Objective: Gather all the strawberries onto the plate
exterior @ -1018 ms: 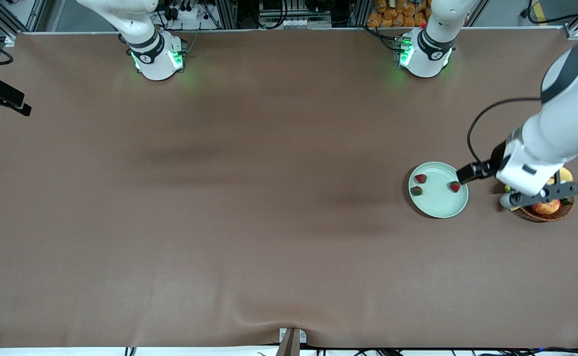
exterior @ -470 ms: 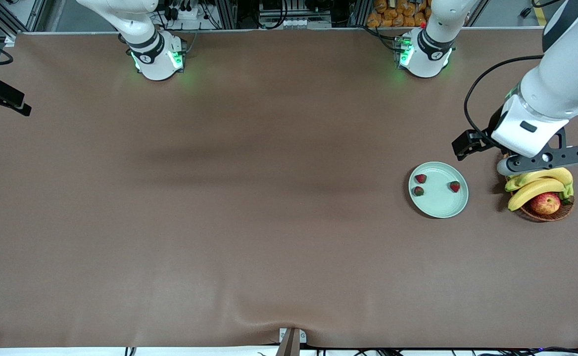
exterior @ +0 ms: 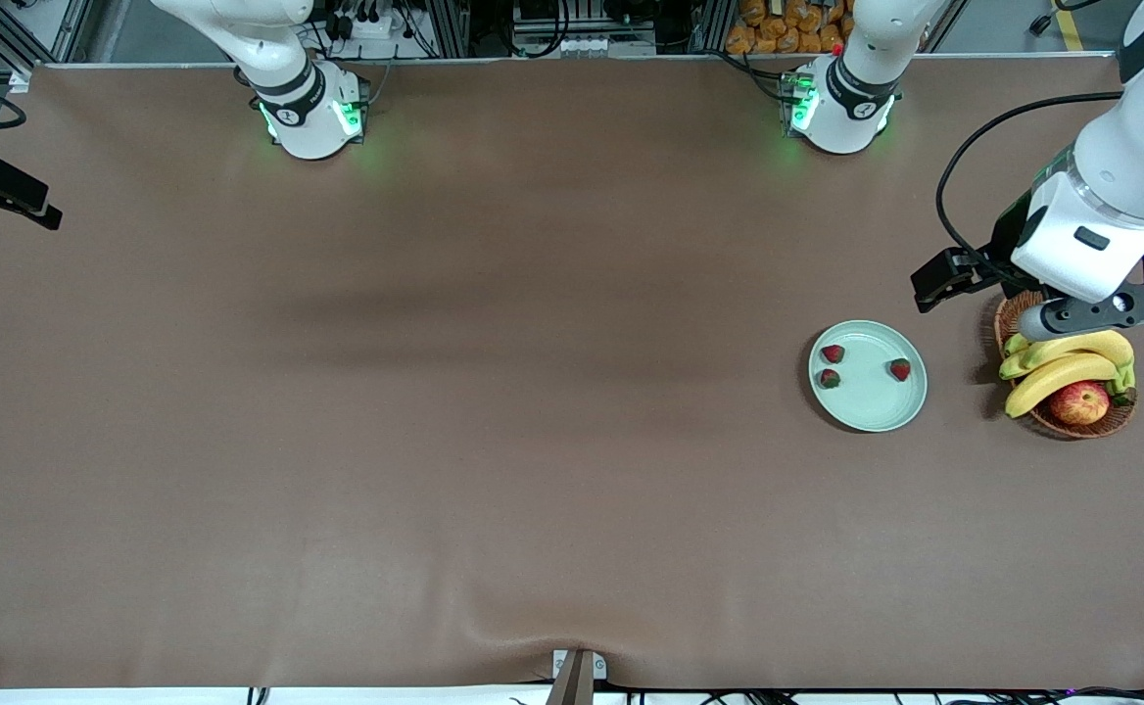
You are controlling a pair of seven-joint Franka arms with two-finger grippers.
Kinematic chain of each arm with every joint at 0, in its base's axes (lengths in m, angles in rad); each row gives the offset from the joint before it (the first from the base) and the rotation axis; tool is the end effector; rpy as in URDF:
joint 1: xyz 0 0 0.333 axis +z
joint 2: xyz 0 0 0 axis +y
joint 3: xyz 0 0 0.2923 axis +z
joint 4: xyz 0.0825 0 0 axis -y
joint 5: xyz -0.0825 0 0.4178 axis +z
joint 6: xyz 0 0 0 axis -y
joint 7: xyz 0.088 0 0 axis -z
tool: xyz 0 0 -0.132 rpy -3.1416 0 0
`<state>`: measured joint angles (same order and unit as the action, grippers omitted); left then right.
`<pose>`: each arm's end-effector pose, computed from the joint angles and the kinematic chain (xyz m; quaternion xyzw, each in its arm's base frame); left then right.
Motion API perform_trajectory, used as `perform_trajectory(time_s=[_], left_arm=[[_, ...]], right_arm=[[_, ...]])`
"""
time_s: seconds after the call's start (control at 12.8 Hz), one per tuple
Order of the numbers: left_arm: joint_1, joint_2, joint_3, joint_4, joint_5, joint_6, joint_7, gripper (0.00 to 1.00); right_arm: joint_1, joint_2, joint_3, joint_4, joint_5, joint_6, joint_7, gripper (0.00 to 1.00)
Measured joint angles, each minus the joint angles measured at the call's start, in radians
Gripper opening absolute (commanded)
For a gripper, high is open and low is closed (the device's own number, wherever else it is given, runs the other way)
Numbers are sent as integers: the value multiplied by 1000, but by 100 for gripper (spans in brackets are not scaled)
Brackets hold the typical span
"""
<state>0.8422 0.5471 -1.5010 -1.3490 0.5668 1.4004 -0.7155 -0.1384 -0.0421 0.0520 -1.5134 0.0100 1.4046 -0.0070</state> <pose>0.6049 -0.1554 0.5792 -0.9966 -0.0822 0.0029 0.0107 0.5548 -0.0460 0.6145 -0.9987 0.0391 0.0332 0.0054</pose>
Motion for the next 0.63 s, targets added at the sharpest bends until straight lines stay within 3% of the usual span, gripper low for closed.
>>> perform_trajectory(time_s=[0.16, 0.31, 0.47, 0.63], left_arm=[[-20, -30, 45, 18, -45, -13, 0, 100], [-96, -107, 185, 44, -137, -15, 16, 100], [-242, -219, 427, 61, -268, -14, 76, 100], [-408, -338, 720, 65, -439, -13, 158, 100]], right_arm=[[0, 0, 0, 0, 0, 0, 0, 100], [0, 0, 0, 0, 0, 0, 0, 100], [0, 0, 0, 0, 0, 0, 0, 100], [0, 0, 0, 0, 0, 0, 0, 100]])
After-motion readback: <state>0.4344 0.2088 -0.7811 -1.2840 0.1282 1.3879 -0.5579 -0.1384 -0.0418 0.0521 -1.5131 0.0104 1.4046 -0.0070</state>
